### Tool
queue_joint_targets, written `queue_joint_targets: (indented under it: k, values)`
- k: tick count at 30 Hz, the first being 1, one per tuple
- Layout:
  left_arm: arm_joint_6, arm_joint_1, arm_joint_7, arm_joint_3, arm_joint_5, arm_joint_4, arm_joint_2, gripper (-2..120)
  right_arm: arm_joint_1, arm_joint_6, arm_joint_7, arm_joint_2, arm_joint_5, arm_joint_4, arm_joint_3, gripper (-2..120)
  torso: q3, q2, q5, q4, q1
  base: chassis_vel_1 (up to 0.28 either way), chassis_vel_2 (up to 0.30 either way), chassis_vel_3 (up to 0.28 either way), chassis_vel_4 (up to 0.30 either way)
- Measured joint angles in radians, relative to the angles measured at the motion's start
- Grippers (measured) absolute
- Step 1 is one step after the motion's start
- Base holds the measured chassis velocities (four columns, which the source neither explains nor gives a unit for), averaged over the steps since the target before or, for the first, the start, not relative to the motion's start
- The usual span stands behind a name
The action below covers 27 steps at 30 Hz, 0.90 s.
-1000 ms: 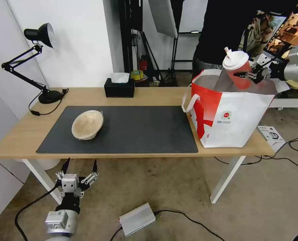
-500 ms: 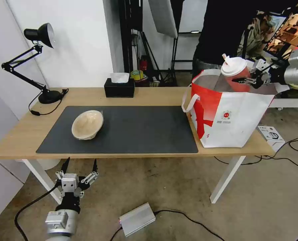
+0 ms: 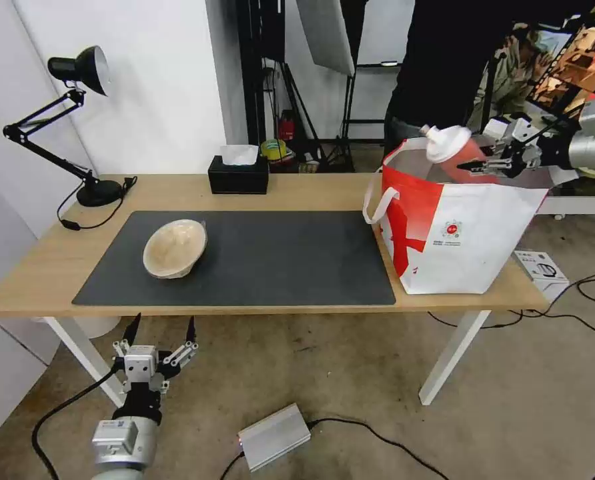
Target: Pick up the trash from the table and place it into the takeout bag.
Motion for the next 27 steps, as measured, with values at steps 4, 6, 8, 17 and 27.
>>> queue_joint_targets:
  k: [4,6,8,17,27]
  values:
    - [0.0,-0.002,0.0,0.0,0.0,0.0,0.002,100,0.002,0.001,-0.014,-0.003,0.001,-0.001,0.003,66,0.0,0.0,0.0,0.0,0.0,0.0,0.0,0.0,0.0]
    - [0.0,-0.002,0.0,0.001,0.0,0.001,0.002,100,0.002,0.001,-0.019,-0.005,0.002,-0.002,0.004,75,0.0,0.0,0.0,0.0,0.0,0.0,0.0,0.0,0.0]
    - [0.0,-0.003,0.0,0.002,0.0,0.001,0.002,100,0.002,0.001,-0.021,-0.006,0.002,-0.002,0.006,81,0.0,0.0,0.0,0.0,0.0,0.0,0.0,0.0,0.0]
    - [0.0,-0.004,0.0,0.003,0.002,0.0,0.006,100,0.001,0.005,-0.038,-0.009,0.024,-0.015,0.04,99,0.0,0.0,0.0,-0.0001,0.0,0.0,0.0,0.0,0.0]
    - [0.003,-0.004,0.001,0.004,0.003,-0.002,0.011,100,-0.003,-0.003,0.199,-0.017,0.23,0.105,0.046,100,0.0,0.0,-0.0002,0.0,0.0,0.0,0.0,0.0,0.0]
